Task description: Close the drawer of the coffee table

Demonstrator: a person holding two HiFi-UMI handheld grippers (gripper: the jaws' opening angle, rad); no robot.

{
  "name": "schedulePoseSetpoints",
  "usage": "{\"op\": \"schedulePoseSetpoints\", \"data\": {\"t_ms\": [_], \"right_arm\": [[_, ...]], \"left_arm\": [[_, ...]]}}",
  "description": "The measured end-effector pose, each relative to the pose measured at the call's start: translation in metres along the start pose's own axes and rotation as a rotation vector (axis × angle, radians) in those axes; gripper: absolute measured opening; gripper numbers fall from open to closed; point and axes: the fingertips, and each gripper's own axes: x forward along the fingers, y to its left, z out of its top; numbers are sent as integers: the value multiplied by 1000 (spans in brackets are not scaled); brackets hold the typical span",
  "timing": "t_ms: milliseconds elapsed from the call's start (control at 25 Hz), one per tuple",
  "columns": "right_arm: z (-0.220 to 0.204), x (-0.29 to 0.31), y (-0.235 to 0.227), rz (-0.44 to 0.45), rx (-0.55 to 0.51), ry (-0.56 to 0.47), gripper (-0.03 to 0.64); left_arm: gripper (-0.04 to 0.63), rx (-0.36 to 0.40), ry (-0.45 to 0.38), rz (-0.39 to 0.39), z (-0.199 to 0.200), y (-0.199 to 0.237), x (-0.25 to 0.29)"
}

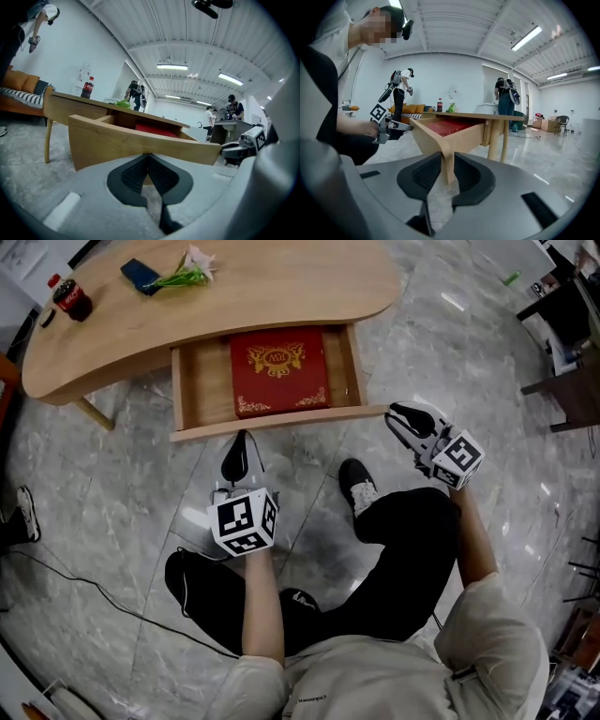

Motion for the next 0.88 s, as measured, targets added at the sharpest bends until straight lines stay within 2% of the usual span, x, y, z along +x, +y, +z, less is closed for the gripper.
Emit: {"op": "schedulePoseSetpoints", "data": {"t_ms": [240,560,680,880], "right_arm": [[-1,7,-1,76,2,-12,121],[0,5,4,139,-1,26,98],[4,5,3,147,-13,15,95],[14,-1,-5,120,16,-53,92]], "left_arm": [[9,17,-8,-29,0,1,4],[9,-30,-7,-17,-3,0,1],[9,-34,7,-30,2,0,1],[9,0,-6,-38,11,-8,0]]}}
